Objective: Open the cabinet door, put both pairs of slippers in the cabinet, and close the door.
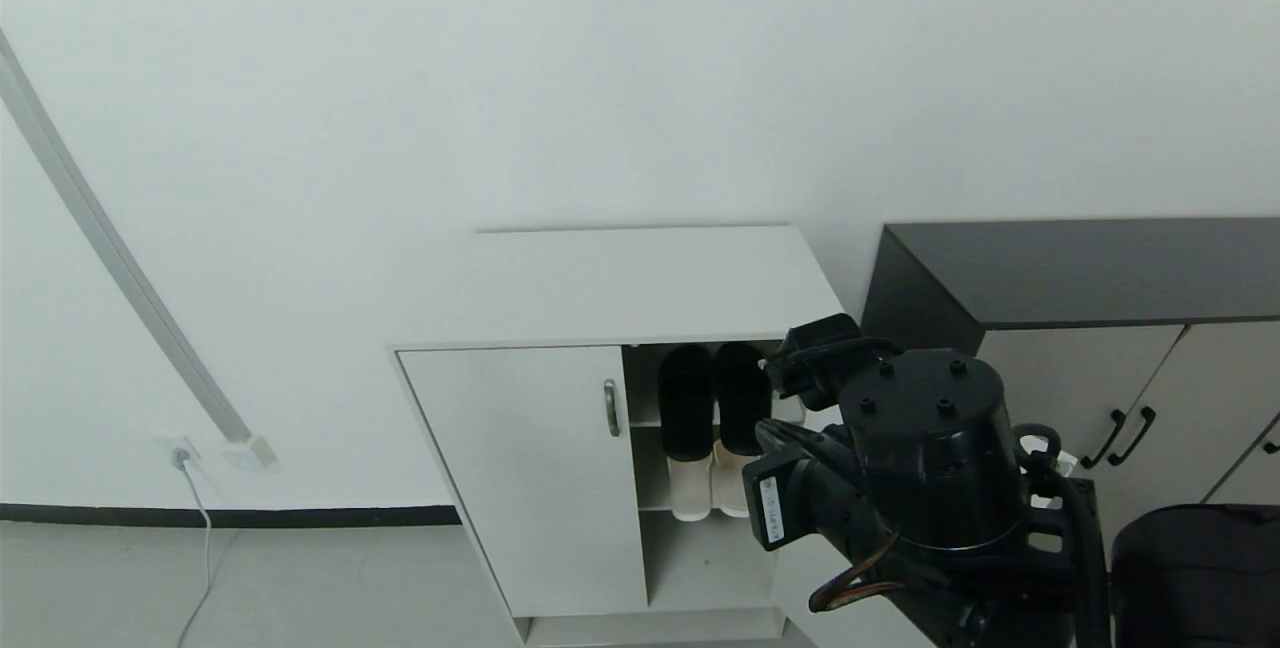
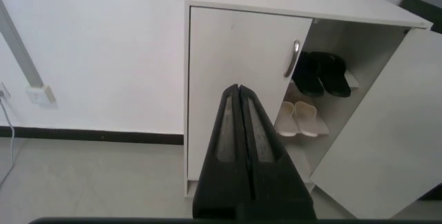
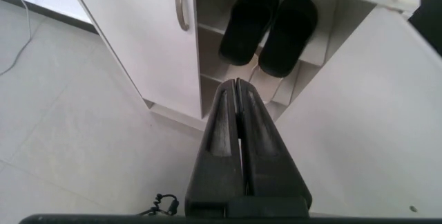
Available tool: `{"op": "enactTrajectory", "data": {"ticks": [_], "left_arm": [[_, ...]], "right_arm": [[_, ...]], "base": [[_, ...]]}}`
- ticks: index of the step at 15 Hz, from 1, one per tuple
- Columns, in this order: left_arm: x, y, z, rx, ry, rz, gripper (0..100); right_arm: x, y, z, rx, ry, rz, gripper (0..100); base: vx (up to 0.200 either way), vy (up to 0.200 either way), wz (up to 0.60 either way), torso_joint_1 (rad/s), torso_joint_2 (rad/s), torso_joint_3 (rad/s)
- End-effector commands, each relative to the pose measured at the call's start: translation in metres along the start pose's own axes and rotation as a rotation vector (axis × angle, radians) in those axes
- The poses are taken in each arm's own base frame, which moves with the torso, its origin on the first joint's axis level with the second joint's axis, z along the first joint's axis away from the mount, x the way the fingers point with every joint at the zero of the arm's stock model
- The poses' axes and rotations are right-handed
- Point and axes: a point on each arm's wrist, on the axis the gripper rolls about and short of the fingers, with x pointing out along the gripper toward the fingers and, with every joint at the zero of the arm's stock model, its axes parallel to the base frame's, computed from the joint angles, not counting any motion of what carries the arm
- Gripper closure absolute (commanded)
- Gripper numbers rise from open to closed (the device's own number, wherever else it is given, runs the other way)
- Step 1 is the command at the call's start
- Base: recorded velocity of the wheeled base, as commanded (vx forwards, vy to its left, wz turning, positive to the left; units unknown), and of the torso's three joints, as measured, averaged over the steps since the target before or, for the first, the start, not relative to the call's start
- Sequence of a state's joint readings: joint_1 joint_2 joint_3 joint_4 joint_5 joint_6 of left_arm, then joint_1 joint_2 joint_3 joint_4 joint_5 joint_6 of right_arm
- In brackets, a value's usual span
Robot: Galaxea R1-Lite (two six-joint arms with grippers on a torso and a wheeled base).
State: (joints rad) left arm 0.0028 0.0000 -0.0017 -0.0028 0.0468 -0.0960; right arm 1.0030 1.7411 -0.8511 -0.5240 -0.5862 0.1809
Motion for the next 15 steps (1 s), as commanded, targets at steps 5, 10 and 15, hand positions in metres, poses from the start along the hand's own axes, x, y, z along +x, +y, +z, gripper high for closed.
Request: {"op": "enactTrajectory", "data": {"ticks": [5, 10, 15], "left_arm": [[0.0, 0.0, 0.0, -0.001, 0.0, 0.0, 100], [0.0, 0.0, 0.0, 0.001, 0.0, 0.0, 100], [0.0, 0.0, 0.0, 0.001, 0.0, 0.0, 100]], "right_arm": [[0.0013, -0.0014, 0.0, 0.002, 0.001, -0.006, 100], [0.0026, -0.0044, 0.0006, 0.007, 0.0, -0.016, 100], [0.0044, -0.0083, -0.0015, -0.019, 0.008, -0.029, 100]], "base": [[0.0, 0.0, 0.0, 0.212, -0.46, -0.25], [0.0, 0.0, 0.0, 0.173, -0.37, -0.199], [0.0, 0.0, 0.0, 0.088, -0.2, -0.102]]}}
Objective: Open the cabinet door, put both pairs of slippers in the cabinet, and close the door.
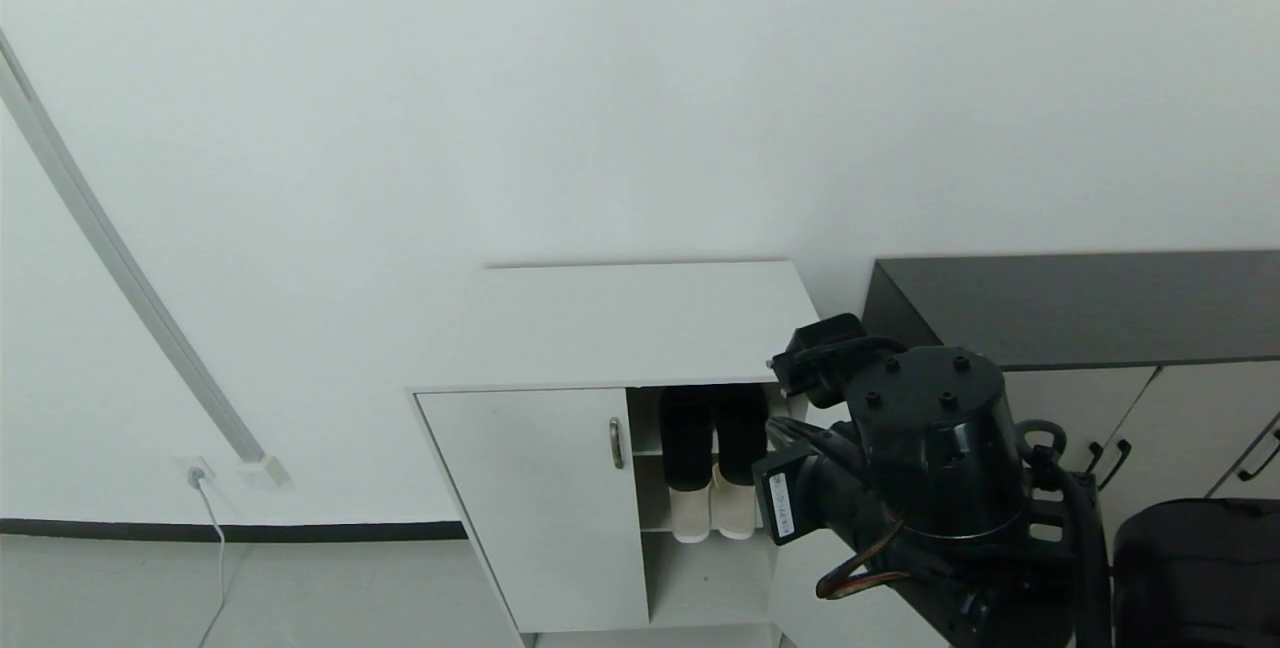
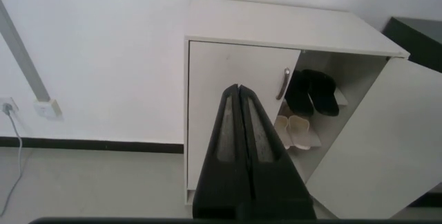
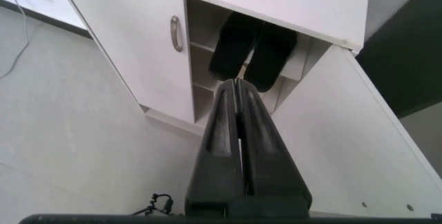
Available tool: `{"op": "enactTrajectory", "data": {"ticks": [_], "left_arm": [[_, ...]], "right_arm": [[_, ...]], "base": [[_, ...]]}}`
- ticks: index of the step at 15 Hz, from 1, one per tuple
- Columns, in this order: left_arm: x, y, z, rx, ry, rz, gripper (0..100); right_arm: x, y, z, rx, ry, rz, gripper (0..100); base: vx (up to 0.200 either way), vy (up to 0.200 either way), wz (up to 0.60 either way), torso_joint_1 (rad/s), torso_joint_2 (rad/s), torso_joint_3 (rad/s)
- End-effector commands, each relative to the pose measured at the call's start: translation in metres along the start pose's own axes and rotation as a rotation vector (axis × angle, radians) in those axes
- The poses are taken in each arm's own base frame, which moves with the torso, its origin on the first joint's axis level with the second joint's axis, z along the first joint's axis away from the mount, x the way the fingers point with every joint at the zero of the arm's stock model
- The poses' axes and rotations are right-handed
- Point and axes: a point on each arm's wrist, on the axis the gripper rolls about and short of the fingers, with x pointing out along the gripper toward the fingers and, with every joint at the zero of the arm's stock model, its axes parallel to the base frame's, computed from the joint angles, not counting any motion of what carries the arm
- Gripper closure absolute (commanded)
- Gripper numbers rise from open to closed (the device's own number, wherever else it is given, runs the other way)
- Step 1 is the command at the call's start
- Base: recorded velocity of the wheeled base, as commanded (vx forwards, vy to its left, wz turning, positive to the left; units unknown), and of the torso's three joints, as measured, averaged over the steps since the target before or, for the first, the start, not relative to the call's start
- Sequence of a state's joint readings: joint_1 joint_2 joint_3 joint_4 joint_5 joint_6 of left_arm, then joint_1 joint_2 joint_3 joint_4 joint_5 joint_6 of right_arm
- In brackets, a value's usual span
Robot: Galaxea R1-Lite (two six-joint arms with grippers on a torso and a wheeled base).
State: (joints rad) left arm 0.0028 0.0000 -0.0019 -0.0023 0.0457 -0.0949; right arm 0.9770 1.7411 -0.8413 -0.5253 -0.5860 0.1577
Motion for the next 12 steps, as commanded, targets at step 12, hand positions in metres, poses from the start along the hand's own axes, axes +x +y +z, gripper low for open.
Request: {"op": "enactTrajectory", "data": {"ticks": [12], "left_arm": [[0.0, 0.0, 0.0, 0.004, 0.0, 0.001, 100]], "right_arm": [[0.009, -0.013, 0.001, 0.011, -0.009, -0.048, 100]], "base": [[0.0, 0.0, -0.4, 0.004, 0.0, 0.0]]}}
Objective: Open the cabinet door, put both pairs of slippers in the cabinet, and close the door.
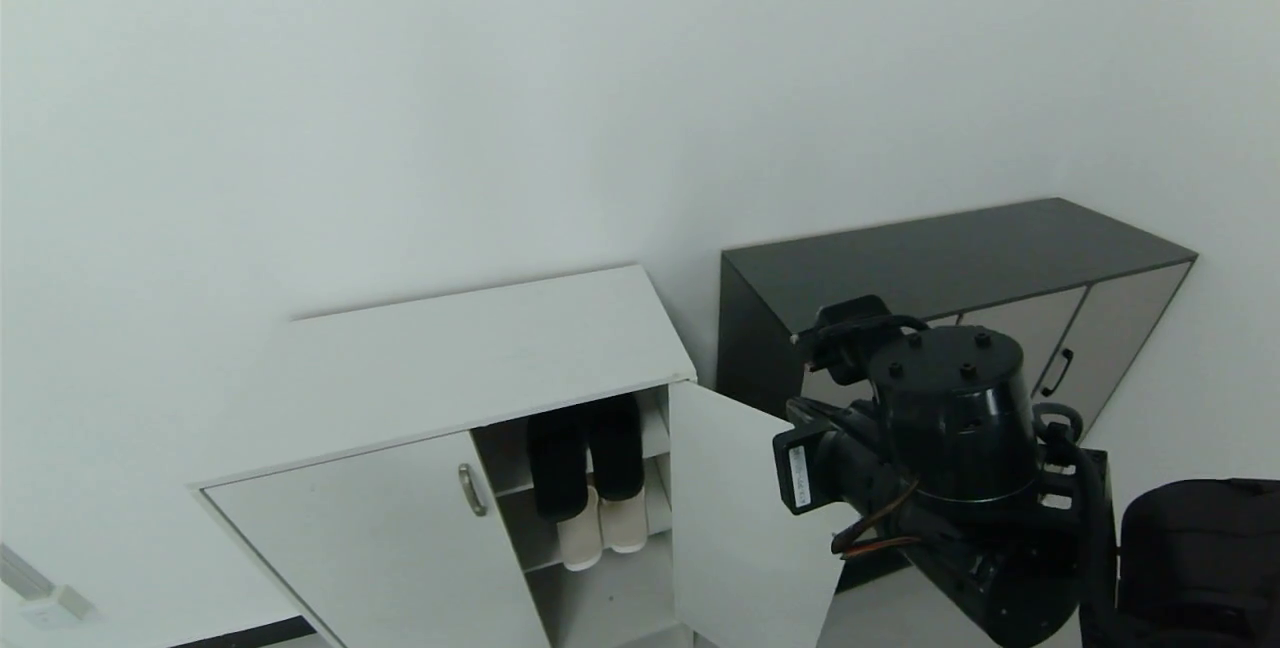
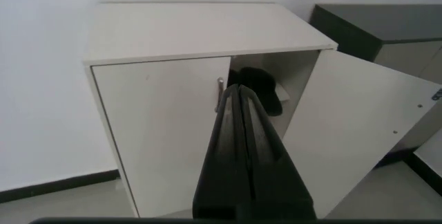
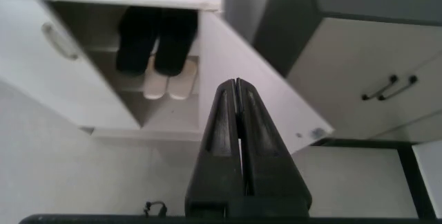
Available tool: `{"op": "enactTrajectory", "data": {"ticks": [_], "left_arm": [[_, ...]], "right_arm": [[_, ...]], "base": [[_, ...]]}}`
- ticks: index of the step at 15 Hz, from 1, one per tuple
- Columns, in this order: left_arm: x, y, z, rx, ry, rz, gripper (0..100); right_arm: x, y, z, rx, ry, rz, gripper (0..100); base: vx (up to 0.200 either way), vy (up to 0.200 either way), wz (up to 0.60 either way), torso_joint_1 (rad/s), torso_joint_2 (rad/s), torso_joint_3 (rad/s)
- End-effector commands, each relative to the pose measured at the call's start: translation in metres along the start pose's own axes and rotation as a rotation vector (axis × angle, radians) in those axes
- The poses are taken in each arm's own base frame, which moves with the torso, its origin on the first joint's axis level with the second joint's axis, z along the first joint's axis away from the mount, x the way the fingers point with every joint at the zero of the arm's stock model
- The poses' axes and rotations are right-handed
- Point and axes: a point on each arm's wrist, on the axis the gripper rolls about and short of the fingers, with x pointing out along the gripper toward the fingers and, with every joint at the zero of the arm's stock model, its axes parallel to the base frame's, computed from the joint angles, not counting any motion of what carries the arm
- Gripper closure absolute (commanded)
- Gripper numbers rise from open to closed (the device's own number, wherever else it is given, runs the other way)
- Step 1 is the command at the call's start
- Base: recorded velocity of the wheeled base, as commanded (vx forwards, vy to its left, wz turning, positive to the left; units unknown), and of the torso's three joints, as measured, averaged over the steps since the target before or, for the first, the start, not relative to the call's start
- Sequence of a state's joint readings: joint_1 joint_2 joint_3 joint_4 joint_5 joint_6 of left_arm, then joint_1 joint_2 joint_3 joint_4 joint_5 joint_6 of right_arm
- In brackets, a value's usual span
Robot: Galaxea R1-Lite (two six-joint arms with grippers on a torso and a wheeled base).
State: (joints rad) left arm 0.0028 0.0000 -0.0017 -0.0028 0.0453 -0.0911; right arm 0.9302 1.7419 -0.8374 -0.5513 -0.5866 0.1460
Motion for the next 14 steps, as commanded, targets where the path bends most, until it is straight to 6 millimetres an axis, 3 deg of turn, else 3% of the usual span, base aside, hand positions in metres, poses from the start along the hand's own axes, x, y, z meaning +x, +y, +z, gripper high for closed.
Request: {"op": "enactTrajectory", "data": {"ticks": [1, 5, 14], "left_arm": [[0.0, 0.0, 0.0, 0.001, 0.0, 0.001, 100], [0.0, 0.0, 0.0, 0.001, 0.0, 0.001, 100], [0.0, 0.0, 0.0, -0.001, 0.0, 0.001, 100]], "right_arm": [[0.0039, -0.0026, -0.002, -0.004, 0.006, -0.012, 100], [0.0068, -0.0049, -0.0031, -0.001, 0.001, -0.022, 100], [0.0126, -0.0077, -0.0047, 0.0, 0.008, -0.039, 100]], "base": [[0.0, 0.0, 0.0, 0.0, 0.0, 0.0], [0.0, 0.0, 0.0, 0.0, 0.0, 0.0], [-0.2, 0.0, 0.0, -0.002, 0.0, 0.003]]}}
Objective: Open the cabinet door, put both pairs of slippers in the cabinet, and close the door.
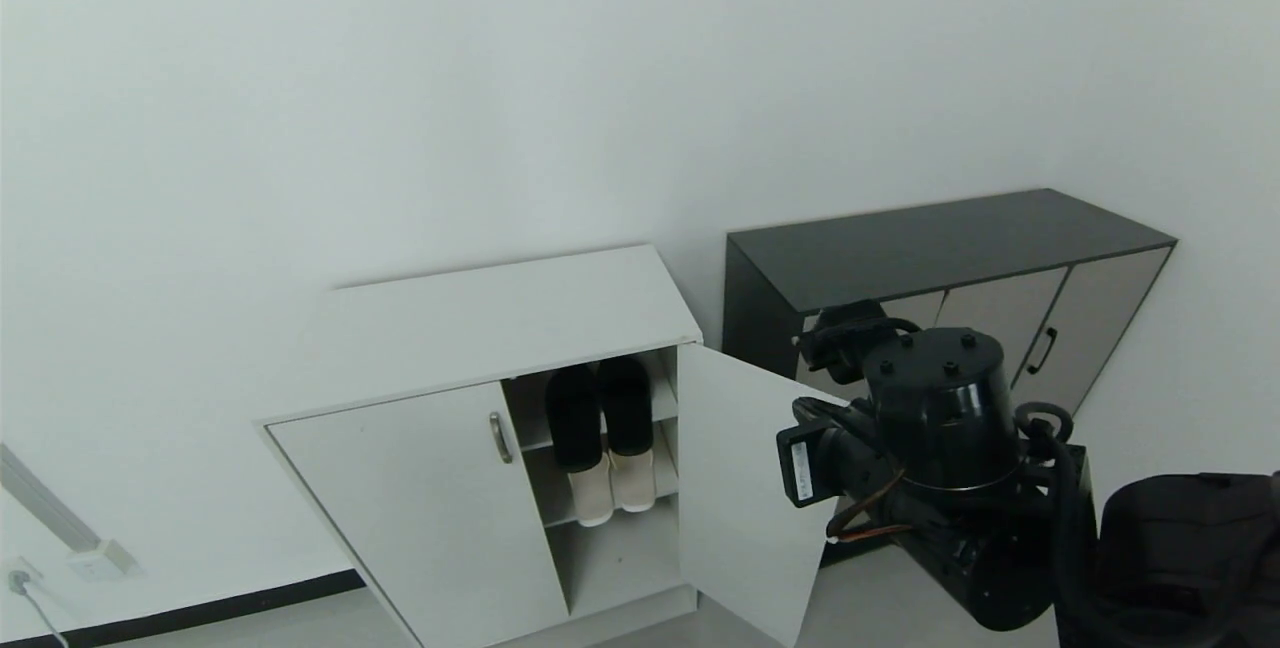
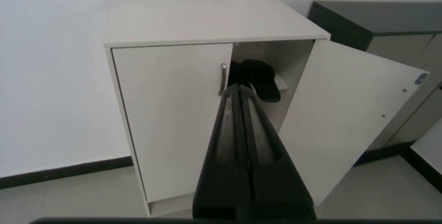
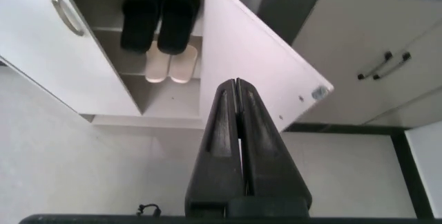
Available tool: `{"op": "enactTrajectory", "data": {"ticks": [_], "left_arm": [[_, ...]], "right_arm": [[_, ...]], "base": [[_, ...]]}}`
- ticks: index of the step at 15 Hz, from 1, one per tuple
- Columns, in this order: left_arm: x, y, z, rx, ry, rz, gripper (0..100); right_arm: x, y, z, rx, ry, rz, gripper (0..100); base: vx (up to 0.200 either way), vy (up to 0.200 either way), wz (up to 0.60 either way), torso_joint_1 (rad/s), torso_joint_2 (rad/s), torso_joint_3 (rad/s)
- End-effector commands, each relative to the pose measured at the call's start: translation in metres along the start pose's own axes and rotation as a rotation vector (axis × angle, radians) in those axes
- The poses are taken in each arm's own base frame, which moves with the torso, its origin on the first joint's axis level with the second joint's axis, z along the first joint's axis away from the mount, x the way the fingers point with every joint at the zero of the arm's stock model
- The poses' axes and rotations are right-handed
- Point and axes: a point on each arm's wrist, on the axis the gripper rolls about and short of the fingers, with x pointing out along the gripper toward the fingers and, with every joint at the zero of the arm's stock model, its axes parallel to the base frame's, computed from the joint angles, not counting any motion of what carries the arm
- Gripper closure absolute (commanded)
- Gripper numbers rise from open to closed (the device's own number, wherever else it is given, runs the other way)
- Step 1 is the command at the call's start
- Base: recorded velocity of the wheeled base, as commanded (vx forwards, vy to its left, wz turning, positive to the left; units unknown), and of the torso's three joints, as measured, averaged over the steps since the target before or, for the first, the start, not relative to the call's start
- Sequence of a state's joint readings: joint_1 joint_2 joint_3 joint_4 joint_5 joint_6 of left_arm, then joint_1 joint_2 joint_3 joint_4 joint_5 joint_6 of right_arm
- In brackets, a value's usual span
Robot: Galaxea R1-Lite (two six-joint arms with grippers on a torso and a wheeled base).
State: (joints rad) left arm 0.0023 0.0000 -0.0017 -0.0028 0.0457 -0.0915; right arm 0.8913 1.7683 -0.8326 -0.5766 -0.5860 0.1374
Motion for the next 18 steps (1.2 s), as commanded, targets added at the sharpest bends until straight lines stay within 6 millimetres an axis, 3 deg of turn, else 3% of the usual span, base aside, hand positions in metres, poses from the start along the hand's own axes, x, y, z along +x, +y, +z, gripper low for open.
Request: {"op": "enactTrajectory", "data": {"ticks": [1, 3, 8, 9, 11, 14, 18], "left_arm": [[0.0, 0.0, 0.0, -0.001, 0.0, 0.001, 100], [0.0, 0.0, 0.0, -0.001, 0.0, 0.001, 100], [0.0, 0.0, 0.0, -0.001, 0.0, 0.001, 100], [0.0, 0.0, 0.0, -0.002, 0.0, 0.001, 100], [0.0, 0.0, 0.0, -0.004, 0.0, 0.001, 100], [0.0, 0.0, 0.0, -0.004, 0.0, 0.001, 100], [0.0, 0.0, 0.0, -0.004, 0.0, 0.001, 100]], "right_arm": [[0.003, -0.004, 0.002, 0.001, -0.003, -0.016, 100], [0.007, -0.007, 0.006, -0.002, -0.017, -0.027, 100], [0.043, -0.04, 0.028, 0.066, -0.059, -0.151, 100], [0.066, -0.056, 0.036, 0.092, -0.051, -0.15, 100], [0.089, -0.073, 0.041, 0.109, -0.019, -0.166, 100], [0.112, -0.089, 0.044, 0.198, 0.046, -0.096, 100], [0.153, -0.106, 0.03, 0.239, 0.103, -0.105, 100]], "base": [[0.0, 0.0, 0.0, 0.0, 0.0, 0.0], [0.0, 0.0, 0.0, 0.0, 0.0, 0.0], [0.0, 0.0, 0.0, 0.0, 0.0, 0.0], [0.0, 0.0, 0.0, 0.0, 0.0, 0.0], [0.0, 0.0, 0.0, 0.0, 0.0, 0.0], [0.0, 0.0, 0.0, 0.0, 0.0, 0.0], [0.0, 0.0, 0.0, 0.0, 0.0, 0.0]]}}
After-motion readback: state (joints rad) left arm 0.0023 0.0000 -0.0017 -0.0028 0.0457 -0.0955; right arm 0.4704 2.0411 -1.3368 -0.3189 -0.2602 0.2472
